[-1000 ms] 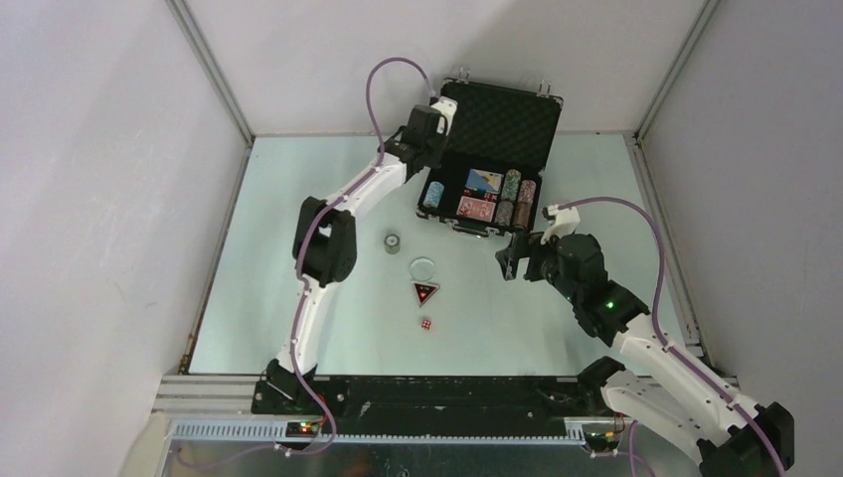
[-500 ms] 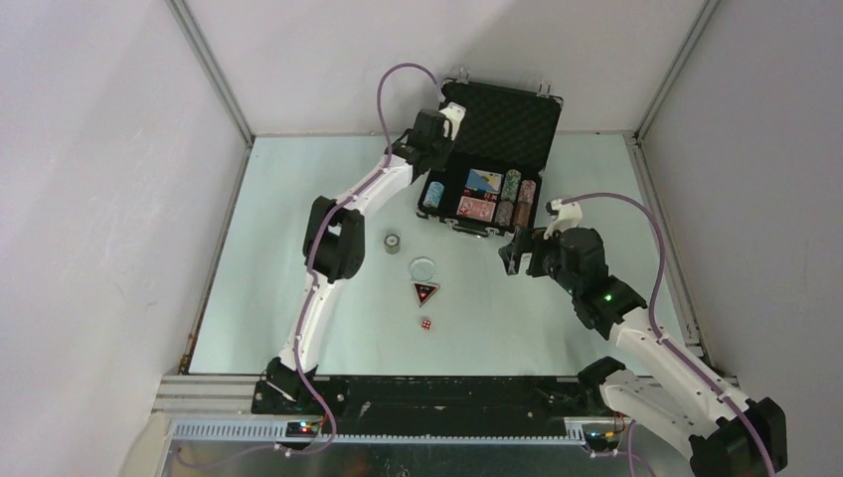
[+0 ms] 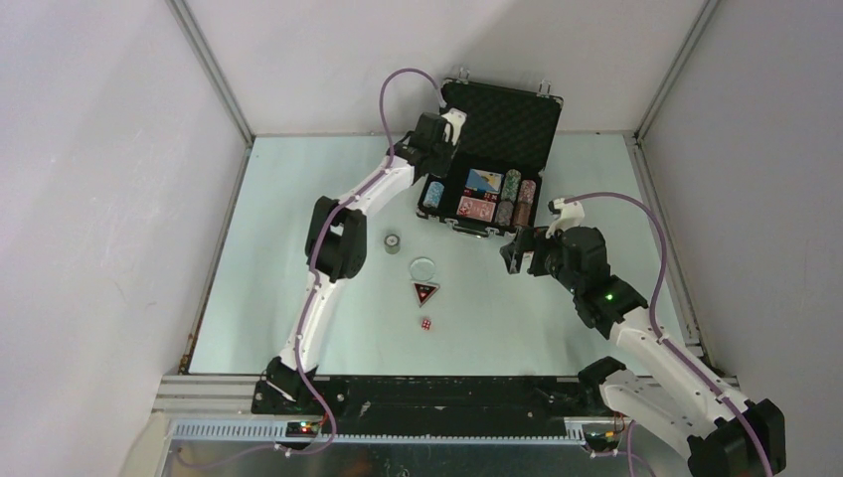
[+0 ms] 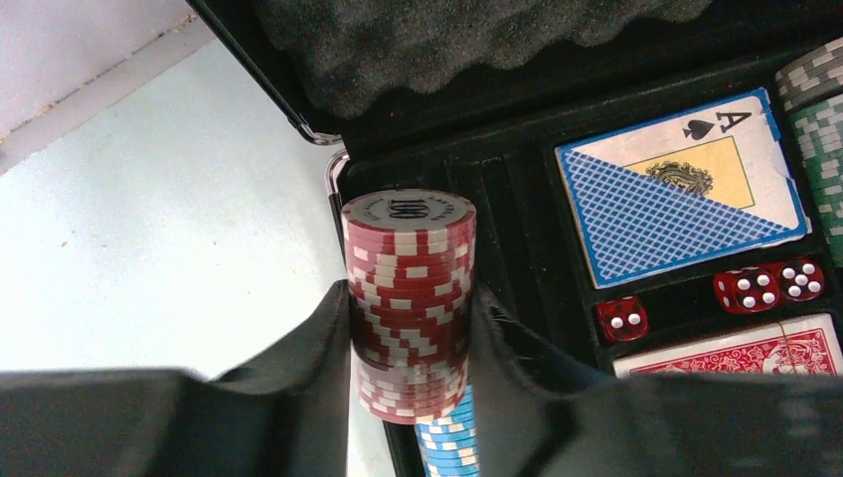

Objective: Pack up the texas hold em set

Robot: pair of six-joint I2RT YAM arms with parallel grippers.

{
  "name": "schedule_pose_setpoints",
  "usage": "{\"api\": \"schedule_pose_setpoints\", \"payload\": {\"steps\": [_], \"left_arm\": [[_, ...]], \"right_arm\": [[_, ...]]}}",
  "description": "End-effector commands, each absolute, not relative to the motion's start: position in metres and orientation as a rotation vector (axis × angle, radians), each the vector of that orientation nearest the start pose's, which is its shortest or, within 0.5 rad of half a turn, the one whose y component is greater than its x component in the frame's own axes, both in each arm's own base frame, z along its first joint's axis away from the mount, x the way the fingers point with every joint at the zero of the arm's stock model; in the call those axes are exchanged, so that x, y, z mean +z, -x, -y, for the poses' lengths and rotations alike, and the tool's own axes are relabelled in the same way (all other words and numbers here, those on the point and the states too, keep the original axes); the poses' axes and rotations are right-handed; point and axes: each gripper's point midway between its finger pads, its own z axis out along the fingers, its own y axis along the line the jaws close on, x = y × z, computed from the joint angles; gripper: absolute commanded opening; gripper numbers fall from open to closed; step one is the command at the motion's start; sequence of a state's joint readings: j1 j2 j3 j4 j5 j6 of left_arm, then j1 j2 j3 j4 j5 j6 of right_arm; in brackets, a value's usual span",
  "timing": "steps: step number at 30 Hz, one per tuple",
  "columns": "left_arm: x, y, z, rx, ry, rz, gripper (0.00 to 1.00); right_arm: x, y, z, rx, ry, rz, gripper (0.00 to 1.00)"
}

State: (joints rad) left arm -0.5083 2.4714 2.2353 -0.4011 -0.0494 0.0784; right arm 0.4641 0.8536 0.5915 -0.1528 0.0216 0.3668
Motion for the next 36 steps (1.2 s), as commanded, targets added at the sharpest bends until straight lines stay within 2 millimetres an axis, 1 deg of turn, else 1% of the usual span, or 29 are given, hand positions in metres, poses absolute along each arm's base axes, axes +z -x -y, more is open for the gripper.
{"api": "schedule_pose_setpoints", "payload": {"steps": [1, 2, 3, 5, 7, 10, 12, 13, 14, 15, 16, 17, 18, 19, 20, 21, 22, 23, 24, 25, 26, 27, 28, 29, 30, 31, 32, 34, 36], "left_arm": [[0.153, -0.593, 0.317, -0.224, -0.548, -2.003, 0.48], [0.153, -0.593, 0.317, -0.223, -0.547, -2.006, 0.56], [0.153, -0.594, 0.315, -0.215, -0.537, -2.008, 0.60], [0.153, -0.594, 0.312, -0.205, -0.513, -2.016, 0.71], [0.154, -0.595, 0.310, -0.213, -0.495, -2.023, 0.75], [0.159, -0.596, 0.303, -0.208, -0.465, -2.027, 0.77], [0.167, -0.593, 0.297, -0.204, -0.457, -2.026, 0.77], [0.174, -0.589, 0.293, -0.203, -0.452, -2.022, 0.78], [0.197, -0.586, 0.289, -0.203, -0.435, -1.986, 0.84], [0.188, -0.579, 0.282, -0.198, -0.399, -2.021, 0.88], [0.219, -0.575, 0.272, -0.177, -0.344, -1.976, 0.96], [0.206, -0.566, 0.263, -0.159, -0.324, -2.014, 0.98], [0.236, -0.558, 0.258, -0.174, -0.294, -1.960, 0.99], [0.217, -0.547, 0.250, -0.161, -0.278, -2.004, 1.00], [0.246, -0.538, 0.245, -0.182, -0.245, -1.941, 1.00], [0.224, -0.526, 0.237, -0.172, -0.226, -1.984, 1.00], [0.247, -0.517, 0.233, -0.195, -0.198, -1.931, 1.00], [0.220, -0.504, 0.226, -0.191, -0.191, -1.981, 1.00], [0.239, -0.495, 0.223, -0.218, -0.173, -1.938, 1.00], [0.214, -0.482, 0.219, -0.222, -0.174, -1.986, 1.00], [0.225, -0.473, 0.216, -0.239, -0.165, -1.963, 1.00], [0.203, -0.461, 0.212, -0.241, -0.165, -2.009, 1.00], [0.193, -0.450, 0.207, -0.239, -0.162, -2.032, 1.00], [0.188, -0.445, 0.204, -0.240, -0.145, -2.044, 1.00], [0.176, -0.435, 0.198, -0.228, -0.140, -2.074, 1.00], [0.171, -0.432, 0.195, -0.223, -0.124, -2.087, 1.00], [0.160, -0.425, 0.191, -0.212, -0.122, -2.112, 1.00], [0.146, -0.417, 0.186, -0.203, -0.100, -2.145, 0.99], [0.134, -0.413, 0.186, -0.208, -0.098, -2.173, 0.97]], "right_arm": [[0.181, -0.278, -0.152, 0.538, 0.076, -1.979, 0.92], [0.181, -0.278, -0.152, 0.537, 0.074, -1.978, 0.92], [0.181, -0.278, -0.152, 0.537, 0.075, -1.979, 0.92], [0.182, -0.278, -0.152, 0.538, 0.076, -1.977, 0.92], [0.182, -0.277, -0.151, 0.539, 0.076, -1.975, 0.92], [0.182, -0.275, -0.151, 0.538, 0.076, -1.977, 0.92], [0.184, -0.274, -0.151, 0.540, 0.077, -1.974, 0.92], [0.184, -0.274, -0.151, 0.541, 0.078, -1.971, 0.92], [0.185, -0.273, -0.151, 0.544, 0.079, -1.969, 0.92], [0.185, -0.273, -0.151, 0.544, 0.078, -1.970, 0.92], [0.186, -0.272, -0.151, 0.546, 0.079, -1.968, 0.92], [0.186, -0.272, -0.151, 0.547, 0.080, -1.969, 0.92], [0.187, -0.271, -0.152, 0.550, 0.080, -1.967, 0.92], [0.186, -0.270, -0.152, 0.550, 0.080, -1.971, 0.92], [0.186, -0.269, -0.153, 0.555, 0.083, -1.971, 0.92], [0.186, -0.268, -0.153, 0.555, 0.085, -1.975, 0.92], [0.186, -0.266, -0.154, 0.559, 0.090, -1.974, 0.92], [0.185, -0.265, -0.154, 0.558, 0.091, -1.979, 0.92], [0.186, -0.264, -0.155, 0.562, 0.097, -1.979, 0.92], [0.185, -0.263, -0.155, 0.560, 0.101, -1.984, 0.92], [0.184, -0.261, -0.156, 0.561, 0.105, -1.988, 0.92], [0.184, -0.261, -0.156, 0.561, 0.106, -1.989, 0.92], [0.182, -0.259, -0.156, 0.560, 0.110, -1.996, 0.93], [0.181, -0.259, -0.157, 0.561, 0.111, -2.000, 0.93], [0.179, -0.257, -0.157, 0.560, 0.110, -2.011, 0.92], [0.178, -0.257, -0.157, 0.556, 0.106, -2.016, 0.92], [0.175, -0.257, -0.157, 0.554, 0.101, -2.026, 0.92], [0.171, -0.257, -0.156, 0.543, 0.083, -2.042, 0.92], [0.167, -0.259, -0.153, 0.527, 0.063, -2.055, 0.92]]}}
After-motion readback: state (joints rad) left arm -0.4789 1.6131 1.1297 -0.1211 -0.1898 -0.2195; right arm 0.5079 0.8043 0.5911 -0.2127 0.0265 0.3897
